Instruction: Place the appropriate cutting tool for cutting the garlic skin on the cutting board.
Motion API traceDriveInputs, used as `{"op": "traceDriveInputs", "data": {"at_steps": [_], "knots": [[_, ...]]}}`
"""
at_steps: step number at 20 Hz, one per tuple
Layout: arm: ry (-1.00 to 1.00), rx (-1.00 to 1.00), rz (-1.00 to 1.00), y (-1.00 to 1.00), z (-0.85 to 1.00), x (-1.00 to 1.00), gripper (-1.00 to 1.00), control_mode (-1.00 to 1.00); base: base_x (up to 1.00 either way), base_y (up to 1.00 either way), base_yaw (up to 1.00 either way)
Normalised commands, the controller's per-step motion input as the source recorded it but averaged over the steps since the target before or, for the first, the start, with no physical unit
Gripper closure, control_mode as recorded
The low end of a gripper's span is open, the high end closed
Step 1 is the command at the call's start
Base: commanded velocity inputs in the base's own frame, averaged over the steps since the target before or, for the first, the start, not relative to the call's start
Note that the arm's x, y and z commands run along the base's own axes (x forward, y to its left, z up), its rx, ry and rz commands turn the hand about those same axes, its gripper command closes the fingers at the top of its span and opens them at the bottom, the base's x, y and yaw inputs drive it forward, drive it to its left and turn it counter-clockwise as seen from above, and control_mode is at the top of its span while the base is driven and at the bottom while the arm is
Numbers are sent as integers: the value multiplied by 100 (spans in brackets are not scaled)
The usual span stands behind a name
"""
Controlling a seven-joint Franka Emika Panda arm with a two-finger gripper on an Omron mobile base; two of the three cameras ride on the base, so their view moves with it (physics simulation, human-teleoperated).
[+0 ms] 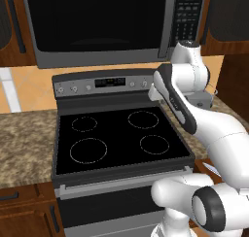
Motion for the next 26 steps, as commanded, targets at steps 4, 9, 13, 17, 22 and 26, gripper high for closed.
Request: {"op": "traceDriveInputs", "data": {"at_steps": [4,9,13,17,22,26], "knots": [[0,0,0,-1,-4,-17,-100,-100,0,0,0],[0,0,0,-2,-5,-37,-100,-100,0,0,0],[-3,0,1,0,-10,-46,-100,-100,0,0,0],[-5,0,2,0,-19,-41,-100,-100,0,0,0],[-6,0,1,-9,-14,-38,-100,-100,0,0,0],[-9,-7,1,-40,-21,-46,-100,-100,0,0,0]]}}
